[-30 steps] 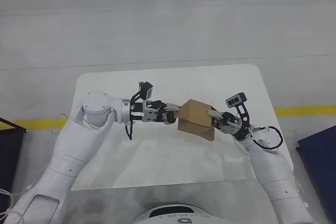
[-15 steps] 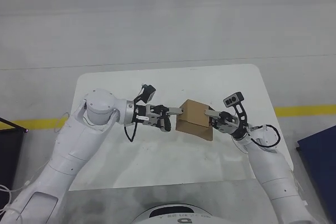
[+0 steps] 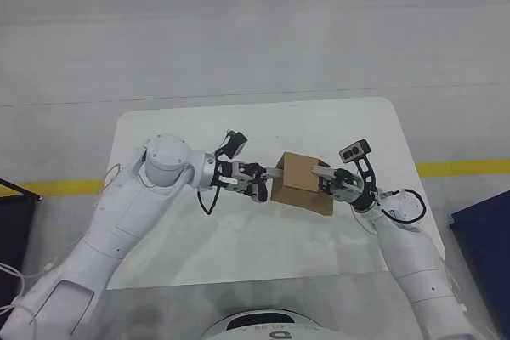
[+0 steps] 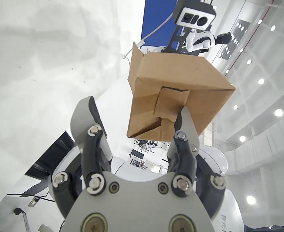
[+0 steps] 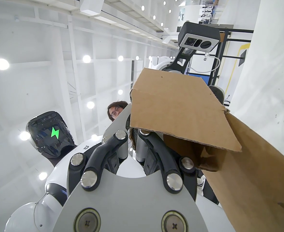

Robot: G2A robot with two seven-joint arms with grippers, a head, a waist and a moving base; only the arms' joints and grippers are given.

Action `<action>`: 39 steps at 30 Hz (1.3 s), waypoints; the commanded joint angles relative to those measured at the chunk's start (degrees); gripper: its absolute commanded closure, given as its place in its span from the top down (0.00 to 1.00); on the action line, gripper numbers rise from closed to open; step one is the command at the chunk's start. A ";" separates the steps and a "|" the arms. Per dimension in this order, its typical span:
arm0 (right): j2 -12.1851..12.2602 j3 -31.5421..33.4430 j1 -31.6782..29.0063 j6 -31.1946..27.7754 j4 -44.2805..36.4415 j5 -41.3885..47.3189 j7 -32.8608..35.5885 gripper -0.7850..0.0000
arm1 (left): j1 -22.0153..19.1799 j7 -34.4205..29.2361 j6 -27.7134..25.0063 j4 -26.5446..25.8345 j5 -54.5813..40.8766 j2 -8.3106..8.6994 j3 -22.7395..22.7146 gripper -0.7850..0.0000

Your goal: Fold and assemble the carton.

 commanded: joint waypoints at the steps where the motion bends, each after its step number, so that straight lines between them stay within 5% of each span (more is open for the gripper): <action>1: 0.03 -0.04 0.02 0.00 0.03 0.11 0.06 0.00 | -0.29 0.06 -0.03 0.12 -0.09 -0.09 0.44 0.71; 15: 0.22 -0.30 0.39 0.07 0.71 0.67 0.17 0.00 | -1.24 1.30 -0.81 0.64 -1.11 -0.33 1.43 0.72; 18: 0.29 0.00 0.43 -0.15 1.15 0.82 -0.04 0.00 | -0.02 2.14 -1.41 0.29 -2.03 0.31 -1.33 0.87; 30: 1.01 1.88 1.30 -0.79 3.12 -3.75 -2.51 0.00 | 13.80 3.72 -9.69 -6.08 -11.39 4.12 -20.96 0.92; 39: 2.03 0.56 2.61 1.96 1.63 -19.39 -6.07 0.00 | 12.55 6.66 -13.33 -1.53 -10.67 2.89 -13.91 1.00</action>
